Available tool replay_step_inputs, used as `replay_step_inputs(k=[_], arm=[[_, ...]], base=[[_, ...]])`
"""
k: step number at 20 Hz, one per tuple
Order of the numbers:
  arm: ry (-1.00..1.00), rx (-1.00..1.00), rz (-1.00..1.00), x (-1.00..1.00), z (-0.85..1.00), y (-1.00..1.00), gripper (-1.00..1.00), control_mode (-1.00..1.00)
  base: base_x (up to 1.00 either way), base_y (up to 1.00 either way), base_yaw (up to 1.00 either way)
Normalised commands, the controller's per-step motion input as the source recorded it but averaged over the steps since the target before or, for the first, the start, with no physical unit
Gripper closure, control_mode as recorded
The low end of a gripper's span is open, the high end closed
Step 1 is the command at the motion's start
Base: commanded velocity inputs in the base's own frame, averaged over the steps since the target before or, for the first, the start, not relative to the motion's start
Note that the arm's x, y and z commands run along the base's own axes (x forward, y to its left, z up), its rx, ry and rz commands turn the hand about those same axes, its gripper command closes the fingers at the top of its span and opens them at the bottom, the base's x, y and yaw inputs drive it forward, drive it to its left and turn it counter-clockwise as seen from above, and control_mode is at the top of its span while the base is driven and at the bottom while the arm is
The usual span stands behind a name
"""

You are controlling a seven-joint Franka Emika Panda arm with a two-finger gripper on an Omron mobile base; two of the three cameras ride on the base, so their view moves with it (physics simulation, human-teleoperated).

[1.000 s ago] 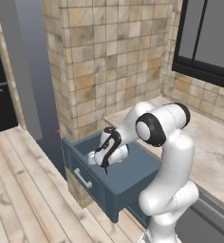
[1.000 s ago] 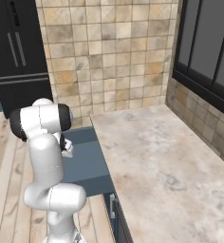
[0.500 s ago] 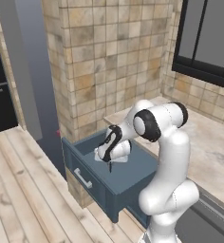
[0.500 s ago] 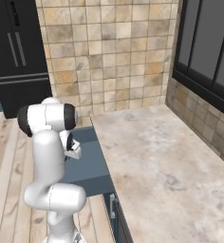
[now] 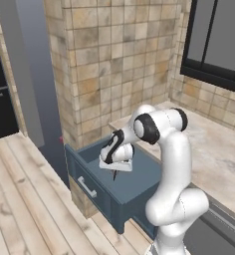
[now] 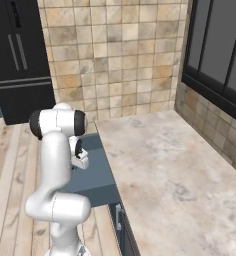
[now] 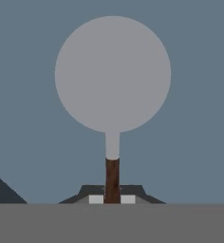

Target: Organize the utensils by type. Pick up the wooden spoons from the counter and place them in the open cabinet. Then pick up the metallic utensils from the counter and place them in the open drawer.

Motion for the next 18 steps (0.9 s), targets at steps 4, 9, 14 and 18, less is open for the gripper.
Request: replay_step_inputs(k=[4, 9, 14, 18], arm=[[0.09, 0.00, -0.10, 0.16, -0.43, 0.00, 1.00, -1.00], [0.04, 0.00, -0.09, 0.10, -0.38, 0.00, 1.00, -1.00], [0.02, 0.00, -0.08, 0.11, -0.24, 0.00, -1.00, -1.00], [0.01, 0.00, -0.05, 0.06, -0.11, 0.00, -1.00, -1.00]], base=[[0.00, 0.00, 0.00], [0.00, 0.00, 0.00], [0.00, 0.00, 0.00], [0.00, 0.00, 0.00]])
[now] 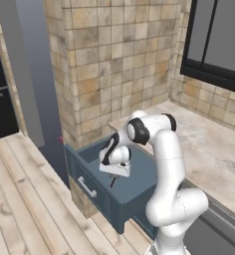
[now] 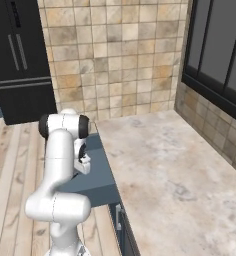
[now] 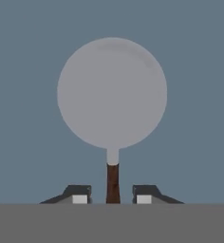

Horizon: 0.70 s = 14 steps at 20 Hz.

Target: Organize the utensils by type. Pick up the wooden spoons from the counter and place them in the open cabinet. Then pick up the metallic utensils from the counter and place them in the open drawer.

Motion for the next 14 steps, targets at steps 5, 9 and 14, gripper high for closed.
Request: replay_step_inputs(k=[5, 9, 14], arm=[[0.00, 0.00, -0.01, 0.01, 0.14, 0.00, -1.00, -1.00], [0.00, 0.00, 0.00, 0.00, 0.71, 0.03, -1.00, -1.00], [-0.06, 0.00, 0.06, -0.04, 0.98, 0.07, -1.00, -1.00]], base=[[0.00, 0.00, 0.00], [0.00, 0.00, 0.00], [0.00, 0.00, 0.00]])
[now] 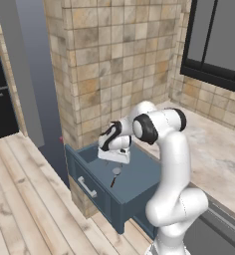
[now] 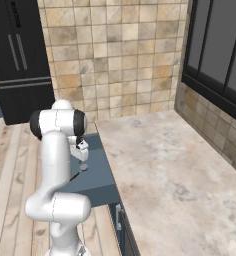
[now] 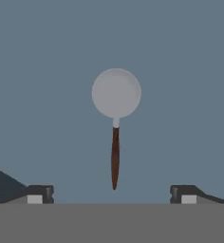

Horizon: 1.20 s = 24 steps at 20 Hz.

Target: Organize the utensils by type. Pick up the wooden spoons from the counter and place them in the open cabinet. Then pick up the metallic utensils from the counter and place them in the open drawer.

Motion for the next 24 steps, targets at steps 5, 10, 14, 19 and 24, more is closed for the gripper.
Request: replay_step_inputs(k=[5, 10, 14, 19, 24], arm=[[-0.18, -0.06, 0.14, -0.14, 0.99, 0.05, -1.00, -1.00], [-0.28, -0.09, 0.17, -0.27, 0.89, 0.01, -1.00, -1.00], [-0.34, -0.06, 0.07, -0.52, 0.70, -0.02, -1.00, -1.00], [-0.11, 0.00, 0.00, -0.50, 0.69, -0.05, -1.00, -1.00], [0.00, 0.00, -0.01, -0.40, 0.75, -0.05, -1.00, -1.00]], base=[[0.00, 0.00, 0.00], [0.00, 0.00, 0.00], [0.00, 0.00, 0.00], [0.00, 0.00, 0.00], [0.00, 0.00, 0.00]])
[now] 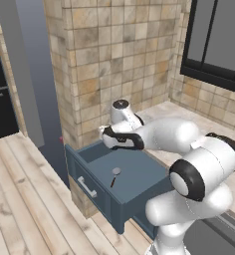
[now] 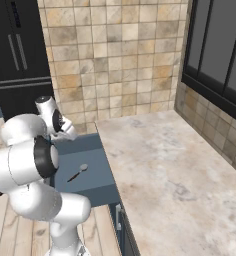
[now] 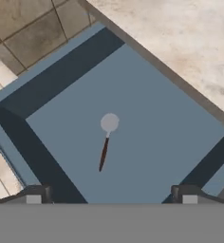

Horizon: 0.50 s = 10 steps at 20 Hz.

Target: Organize the utensils by type. Pick up the wooden spoons from the counter and place them in the open cabinet. Then pick up the metallic utensils from the counter and place them in the open drawer.

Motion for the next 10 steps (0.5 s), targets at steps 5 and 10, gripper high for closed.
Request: replay_step_inputs(k=[5, 10], arm=[[0.05, 0.00, 0.00, -0.34, 0.59, -0.05, -1.00, -1.00], [0.23, 0.00, 0.00, -0.10, 0.49, -0.01, -1.00, -1.00]], base=[[0.00, 0.00, 0.00], [0.00, 0.00, 0.00]])
